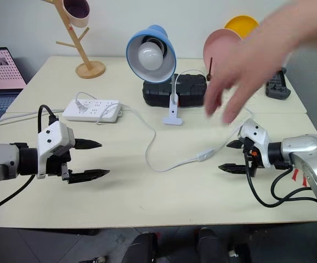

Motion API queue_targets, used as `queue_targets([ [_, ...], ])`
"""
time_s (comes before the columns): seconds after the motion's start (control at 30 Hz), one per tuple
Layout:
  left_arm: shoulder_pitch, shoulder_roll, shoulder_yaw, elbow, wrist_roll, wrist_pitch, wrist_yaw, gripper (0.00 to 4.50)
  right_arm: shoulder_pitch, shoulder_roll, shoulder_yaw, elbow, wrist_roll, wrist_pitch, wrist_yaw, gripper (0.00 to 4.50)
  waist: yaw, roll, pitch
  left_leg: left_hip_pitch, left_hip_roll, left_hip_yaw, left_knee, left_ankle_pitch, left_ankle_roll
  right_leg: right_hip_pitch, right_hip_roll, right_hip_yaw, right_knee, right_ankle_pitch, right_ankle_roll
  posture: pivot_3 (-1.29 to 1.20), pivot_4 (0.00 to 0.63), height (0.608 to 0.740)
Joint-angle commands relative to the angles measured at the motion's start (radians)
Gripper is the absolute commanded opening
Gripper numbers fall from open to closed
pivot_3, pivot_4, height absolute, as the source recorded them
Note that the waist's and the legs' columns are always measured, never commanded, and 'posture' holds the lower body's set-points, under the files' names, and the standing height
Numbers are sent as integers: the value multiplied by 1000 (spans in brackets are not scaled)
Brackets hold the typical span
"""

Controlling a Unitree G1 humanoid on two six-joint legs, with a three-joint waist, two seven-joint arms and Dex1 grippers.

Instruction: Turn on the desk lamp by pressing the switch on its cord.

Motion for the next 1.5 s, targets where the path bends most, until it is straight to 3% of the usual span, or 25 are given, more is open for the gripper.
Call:
queue_targets([
  [0.03,-38,22,19,13,-1,-18,-13,4473,-15,-22,-23,-16,-1,-20,22,4500,0,0,0,0,0,0,0,0,0,0,0,0,0,0,0,0,150,740],
  [0.47,-55,4,5,1,-12,7,-2,4473,-18,-32,-17,-6,-18,-41,47,4500,0,0,0,0,0,0,0,0,0,0,0,0,0,0,0,0,150,740],
  [0.6,-84,-31,-6,-12,-44,22,18,4473,-45,-17,29,15,-72,-149,76,4500,0,0,0,0,0,0,0,0,0,0,0,0,0,0,0,0,150,740],
  [0.9,-163,-89,-94,-79,-61,-38,-20,4473,-366,147,273,458,-327,-609,280,4500,-9,0,0,2,0,0,3,0,0,3,0,0,0,1,1,0,150,740],
  [1.07,-124,-105,-79,-114,-72,-22,17,4473,-489,272,344,729,-427,-838,334,4500,-11,0,0,2,0,0,2,0,0,3,0,0,0,1,0,0,150,740],
  [1.27,-50,-104,-39,-179,-88,-9,41,4473,-555,323,378,922,-493,-1031,414,4500,-13,0,0,1,0,0,3,0,0,3,0,0,0,1,0,0,150,740],
  [1.37,-28,-102,-27,-200,-99,-1,53,4500,-598,341,404,1042,-559,-1160,406,3999,-14,0,0,2,0,0,3,0,0,3,0,0,1,1,0,0,150,740],
  [1.5,-14,-98,-11,-200,-101,1,60,4500,-627,365,397,1129,-581,-1224,420,2857,-16,0,0,6,0,0,3,0,0,7,0,0,1,1,0,0,150,740],
])
